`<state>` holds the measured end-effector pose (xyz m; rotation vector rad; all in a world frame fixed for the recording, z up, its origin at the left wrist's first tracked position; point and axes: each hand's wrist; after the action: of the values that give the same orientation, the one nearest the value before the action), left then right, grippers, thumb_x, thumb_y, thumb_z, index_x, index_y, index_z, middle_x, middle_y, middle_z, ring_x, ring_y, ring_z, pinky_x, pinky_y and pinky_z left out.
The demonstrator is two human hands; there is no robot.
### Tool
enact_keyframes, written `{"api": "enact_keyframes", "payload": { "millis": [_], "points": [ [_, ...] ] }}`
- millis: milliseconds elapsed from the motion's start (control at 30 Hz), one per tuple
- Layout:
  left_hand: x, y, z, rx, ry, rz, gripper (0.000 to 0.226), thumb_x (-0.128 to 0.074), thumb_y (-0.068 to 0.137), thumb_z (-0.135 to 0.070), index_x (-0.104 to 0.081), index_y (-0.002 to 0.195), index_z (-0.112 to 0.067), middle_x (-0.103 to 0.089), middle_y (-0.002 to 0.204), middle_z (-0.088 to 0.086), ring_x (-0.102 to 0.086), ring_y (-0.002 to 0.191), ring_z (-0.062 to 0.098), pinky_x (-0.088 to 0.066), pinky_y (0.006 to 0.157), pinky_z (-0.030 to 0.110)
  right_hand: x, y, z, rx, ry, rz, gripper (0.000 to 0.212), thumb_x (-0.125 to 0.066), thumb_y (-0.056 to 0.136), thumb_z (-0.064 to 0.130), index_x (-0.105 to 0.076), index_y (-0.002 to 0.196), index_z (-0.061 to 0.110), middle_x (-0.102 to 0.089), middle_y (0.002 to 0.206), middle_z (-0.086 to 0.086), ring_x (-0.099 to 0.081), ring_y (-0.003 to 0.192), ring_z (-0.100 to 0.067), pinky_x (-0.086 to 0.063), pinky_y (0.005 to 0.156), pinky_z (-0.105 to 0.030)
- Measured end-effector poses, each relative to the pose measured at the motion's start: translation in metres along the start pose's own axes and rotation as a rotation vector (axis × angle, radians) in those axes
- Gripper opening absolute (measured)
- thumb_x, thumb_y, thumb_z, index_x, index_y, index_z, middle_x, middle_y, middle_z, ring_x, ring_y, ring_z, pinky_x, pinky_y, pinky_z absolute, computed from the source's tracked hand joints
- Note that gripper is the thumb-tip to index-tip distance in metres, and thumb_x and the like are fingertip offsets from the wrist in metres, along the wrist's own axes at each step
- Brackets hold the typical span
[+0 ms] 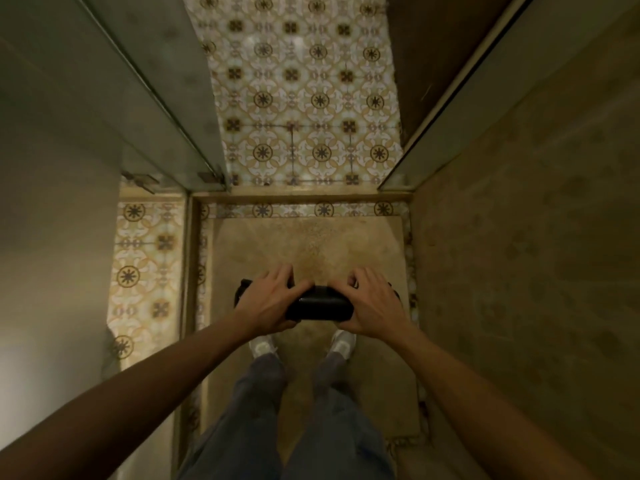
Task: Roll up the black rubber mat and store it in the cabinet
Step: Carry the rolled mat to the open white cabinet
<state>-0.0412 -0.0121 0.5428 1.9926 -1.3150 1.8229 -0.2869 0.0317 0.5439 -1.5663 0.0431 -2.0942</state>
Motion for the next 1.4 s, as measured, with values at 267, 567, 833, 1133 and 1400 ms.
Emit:
{"api": "enact_keyframes", "payload": {
  "millis": [267, 567, 833, 1133, 1400],
  "points": [
    [0.023, -0.022, -0.042, 0.068, 0.011, 0.022, 0.087, -0.072, 0.075, -0.053, -0.022, 0.145, -0.040, -0.044, 0.112, 0.011, -0.048, 0.096, 0.030, -0.046, 0.077, 0.042, 0.029, -0.030, 0.001, 0.065, 0.014, 0.012, 0.060, -0.075, 0.070, 0.053, -0.059, 0.122, 0.026, -0.049, 0.092, -0.006, -0.045, 0.082, -0.024, -0.044, 0.066, -0.037],
    [0.065, -0.002, -0.064, 0.115, 0.009, -0.030, 0.090, -0.074, 0.075, -0.053, -0.019, 0.145, -0.040, -0.042, 0.116, 0.009, -0.046, 0.100, 0.026, -0.047, 0.078, 0.038, 0.074, -0.026, -0.032, 0.121, -0.046, 0.013, 0.065, -0.075, 0.071, 0.059, -0.057, 0.125, 0.027, -0.049, 0.097, -0.006, -0.047, 0.085, -0.025, -0.043, 0.067, -0.035],
    [0.110, 0.056, -0.033, 0.117, 0.024, -0.099, 0.092, -0.075, 0.071, -0.058, -0.025, 0.146, -0.037, -0.044, 0.114, 0.010, -0.046, 0.100, 0.026, -0.046, 0.075, 0.038, 0.120, 0.037, -0.079, 0.180, -0.078, -0.027, 0.063, -0.067, 0.073, 0.064, -0.055, 0.124, 0.028, -0.046, 0.098, -0.005, -0.044, 0.086, -0.024, -0.039, 0.069, -0.035],
    [0.172, 0.164, 0.085, 0.143, -0.005, -0.099, 0.090, -0.070, 0.076, -0.061, -0.022, 0.148, -0.037, -0.041, 0.120, 0.009, -0.040, 0.107, 0.026, -0.041, 0.079, 0.038, 0.178, 0.199, -0.124, 0.198, -0.095, 0.045, 0.071, -0.073, 0.071, 0.066, -0.057, 0.127, 0.024, -0.049, 0.100, -0.008, -0.047, 0.088, -0.026, -0.043, 0.070, -0.036],
    [0.258, 0.232, 0.195, 0.161, -0.040, -0.113, 0.087, -0.073, 0.073, -0.059, -0.030, 0.145, -0.033, -0.042, 0.122, 0.012, -0.041, 0.110, 0.029, -0.044, 0.083, 0.042, 0.253, 0.342, -0.139, 0.215, -0.099, 0.046, 0.070, -0.069, 0.073, 0.068, -0.057, 0.127, 0.025, -0.051, 0.102, -0.009, -0.049, 0.089, -0.027, -0.046, 0.070, -0.038]
  ]
}}
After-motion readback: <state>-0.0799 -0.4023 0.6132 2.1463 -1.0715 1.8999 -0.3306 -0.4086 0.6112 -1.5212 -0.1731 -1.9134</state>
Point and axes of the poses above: each hand's wrist, its own y-axis towards the middle knuckle, its own x-axis out of the back of the hand, z = x × y
